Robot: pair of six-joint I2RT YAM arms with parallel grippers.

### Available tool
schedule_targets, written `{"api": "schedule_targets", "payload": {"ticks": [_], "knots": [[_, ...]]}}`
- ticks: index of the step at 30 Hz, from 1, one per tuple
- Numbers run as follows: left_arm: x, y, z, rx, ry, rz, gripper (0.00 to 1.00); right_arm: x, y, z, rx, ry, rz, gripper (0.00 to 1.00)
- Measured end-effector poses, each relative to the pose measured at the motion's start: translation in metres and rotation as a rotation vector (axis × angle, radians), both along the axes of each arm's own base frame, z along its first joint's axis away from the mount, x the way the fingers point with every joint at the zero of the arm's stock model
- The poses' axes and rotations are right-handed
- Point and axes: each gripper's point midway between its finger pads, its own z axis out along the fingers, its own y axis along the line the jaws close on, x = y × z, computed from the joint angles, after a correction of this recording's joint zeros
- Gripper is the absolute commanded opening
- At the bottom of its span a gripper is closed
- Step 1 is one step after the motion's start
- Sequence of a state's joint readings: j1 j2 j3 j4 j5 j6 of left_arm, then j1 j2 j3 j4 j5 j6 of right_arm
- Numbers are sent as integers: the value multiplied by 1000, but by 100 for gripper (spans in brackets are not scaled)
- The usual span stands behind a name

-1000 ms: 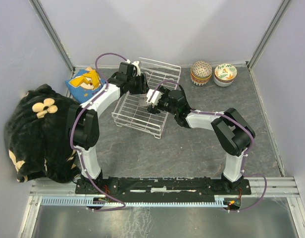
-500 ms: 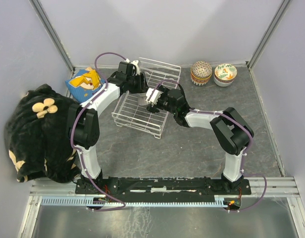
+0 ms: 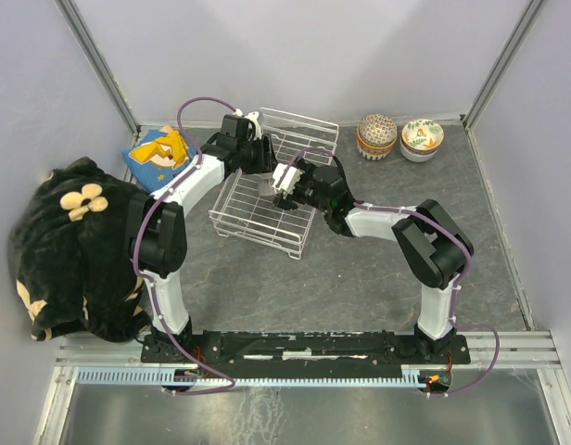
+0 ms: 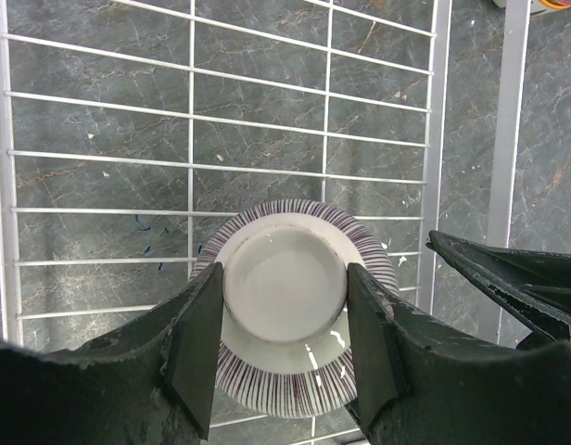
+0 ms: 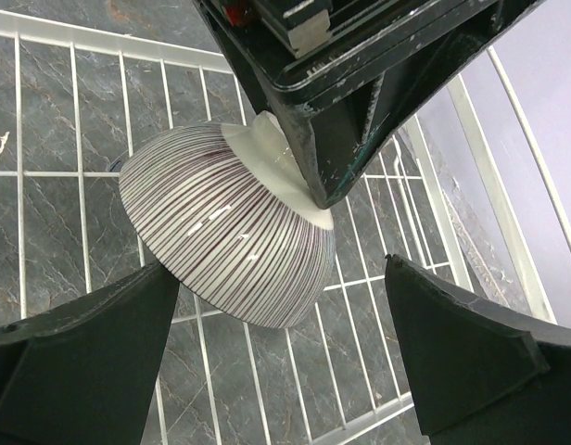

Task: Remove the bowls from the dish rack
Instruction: Pick up the bowl from the dish rack.

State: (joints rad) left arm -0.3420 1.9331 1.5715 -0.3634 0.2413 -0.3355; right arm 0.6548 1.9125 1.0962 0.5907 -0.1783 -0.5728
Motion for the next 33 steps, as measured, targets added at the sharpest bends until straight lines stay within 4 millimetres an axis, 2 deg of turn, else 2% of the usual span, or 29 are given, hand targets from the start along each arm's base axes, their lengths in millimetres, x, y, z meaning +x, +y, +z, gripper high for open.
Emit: {"api": "schedule_targets", "payload": {"ticks": [33], "knots": [[4, -1, 0, -9, -6, -3, 48, 2, 2, 4, 8, -6, -1, 99]]}}
